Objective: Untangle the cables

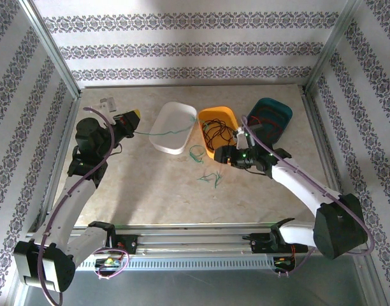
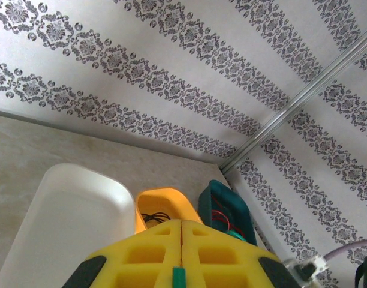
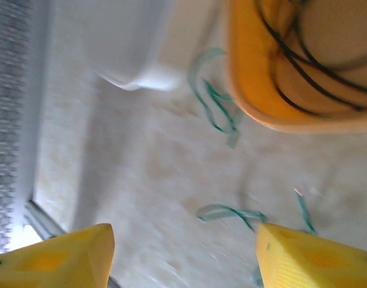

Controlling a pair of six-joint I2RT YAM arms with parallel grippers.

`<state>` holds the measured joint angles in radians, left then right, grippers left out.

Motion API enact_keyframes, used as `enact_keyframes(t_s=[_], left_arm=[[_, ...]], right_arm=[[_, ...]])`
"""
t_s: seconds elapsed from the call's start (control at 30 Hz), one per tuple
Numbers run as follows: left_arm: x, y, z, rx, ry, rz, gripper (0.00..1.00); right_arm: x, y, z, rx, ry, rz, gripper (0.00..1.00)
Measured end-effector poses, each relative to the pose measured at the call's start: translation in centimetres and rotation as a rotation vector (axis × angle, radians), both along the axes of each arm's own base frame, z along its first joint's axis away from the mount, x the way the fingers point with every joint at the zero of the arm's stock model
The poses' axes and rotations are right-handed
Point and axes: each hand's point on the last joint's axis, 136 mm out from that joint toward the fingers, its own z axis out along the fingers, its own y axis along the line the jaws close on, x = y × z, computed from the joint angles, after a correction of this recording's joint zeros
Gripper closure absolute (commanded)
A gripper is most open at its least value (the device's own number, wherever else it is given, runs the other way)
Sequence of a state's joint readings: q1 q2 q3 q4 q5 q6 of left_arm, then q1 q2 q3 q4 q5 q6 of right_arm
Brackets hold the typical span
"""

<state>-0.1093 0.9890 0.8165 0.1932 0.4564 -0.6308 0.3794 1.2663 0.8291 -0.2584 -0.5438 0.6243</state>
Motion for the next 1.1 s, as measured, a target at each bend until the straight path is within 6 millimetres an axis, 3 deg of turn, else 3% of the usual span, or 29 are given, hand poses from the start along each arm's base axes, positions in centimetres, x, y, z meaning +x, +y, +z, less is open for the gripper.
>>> enact_keyframes(t_s=[0.1,0.2,0.7,0.77,0.93,1.0,1.1], left_arm=[[0.0,-0.1,-0.2,-0.013,0.001,-0.006,1.0],[0.0,-0.1,-0.2,-0.023,-0.001,-0.006,1.0],[-0.2,-0.7,-0.4,-0.029,-0.007,-0.024,1.0],[-0.2,-0.8,-0.4,-0.029,-0.01,-0.027,1.0],[-0.5,-1.3,-0.2,-0.032,-0.019,-0.059,1.0],[-0.6,-1.6,-0.1,-0.034,-0.021,-0.072,1.0],[-0.4,-1.7,-0.6,-0.035,-0.004,-0.081,1.0]], right_arm=[[1.4,2.2,3.3,0.115,-0.044,0.03,0.36],[2.0,4.2,5.1,0.201,-0.059,0.064,0.36],[6.7,10.1,7.7,0.377,-0.052,0.084,0.41],[7.1,10.4,7.6,0.392,-0.045,0.073,0.49],[8.0,10.6,7.3,0.412,-0.034,0.039,0.92],[8.2,10.6,7.2,0.414,-0.033,0.027,1.0],[8.3,10.6,7.2,0.412,-0.039,0.028,1.0]])
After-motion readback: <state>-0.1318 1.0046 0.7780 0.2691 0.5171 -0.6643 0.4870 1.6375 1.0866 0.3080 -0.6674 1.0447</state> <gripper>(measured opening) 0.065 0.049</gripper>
